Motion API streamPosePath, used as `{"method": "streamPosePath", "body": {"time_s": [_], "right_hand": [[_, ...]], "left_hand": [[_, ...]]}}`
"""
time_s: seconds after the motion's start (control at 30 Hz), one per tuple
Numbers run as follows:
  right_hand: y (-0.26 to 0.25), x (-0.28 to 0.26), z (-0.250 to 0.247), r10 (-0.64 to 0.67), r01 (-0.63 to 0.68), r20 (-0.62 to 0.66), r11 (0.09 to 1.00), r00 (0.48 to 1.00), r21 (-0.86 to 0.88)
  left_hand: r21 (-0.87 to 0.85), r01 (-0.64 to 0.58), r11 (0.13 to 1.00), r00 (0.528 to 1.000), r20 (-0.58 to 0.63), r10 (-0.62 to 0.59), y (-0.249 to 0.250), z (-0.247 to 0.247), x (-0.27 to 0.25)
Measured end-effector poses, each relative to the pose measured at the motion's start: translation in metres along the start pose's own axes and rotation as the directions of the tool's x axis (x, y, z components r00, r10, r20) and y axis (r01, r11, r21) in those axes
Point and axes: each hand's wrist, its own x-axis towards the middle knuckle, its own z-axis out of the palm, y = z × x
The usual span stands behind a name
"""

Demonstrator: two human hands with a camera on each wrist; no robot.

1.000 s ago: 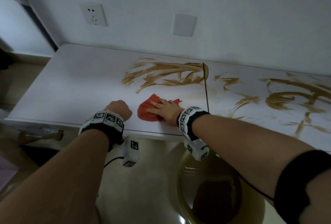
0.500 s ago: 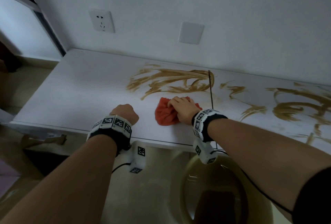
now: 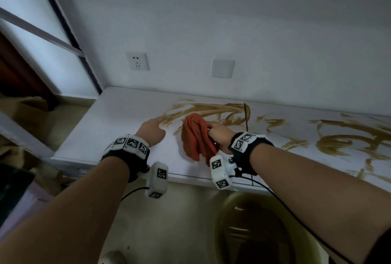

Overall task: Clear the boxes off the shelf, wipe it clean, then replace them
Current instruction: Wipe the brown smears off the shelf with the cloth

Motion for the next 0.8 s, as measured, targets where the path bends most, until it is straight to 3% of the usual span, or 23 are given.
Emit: {"method": "streamPosePath", "body": {"time_s": [0.13,0.27,0.5,0.63,0.8], "right_hand": [[-0.023,-0.026,-0.004,-0.001,-0.008,0.032,0.961,0.999,0.276],[-0.042,-0.053,-0.011,-0.035,0.007,0.067,0.929,0.997,0.37],[-0.045,-0.091,-0.027,-0.086,-0.014,0.168,0.854,0.982,0.52],[-0.037,-0.098,-0.037,-0.094,-0.033,0.161,0.761,0.983,0.648],[-0.025,-0.096,-0.05,-0.136,0.043,0.108,0.791,0.985,0.61]], "left_hand": [[-0.145,-0.097,0.985,0.993,0.047,0.104,0.03,-0.028,-0.026],[-0.255,-0.126,0.959,0.983,0.1,0.156,0.053,-0.047,-0.058],[-0.344,-0.173,0.923,0.982,0.018,0.19,0.079,-0.058,-0.097],[-0.272,-0.154,0.95,0.987,-0.081,0.137,0.104,-0.057,-0.101],[-0.113,-0.191,0.975,0.971,-0.166,0.171,0.141,-0.055,-0.103]]}}
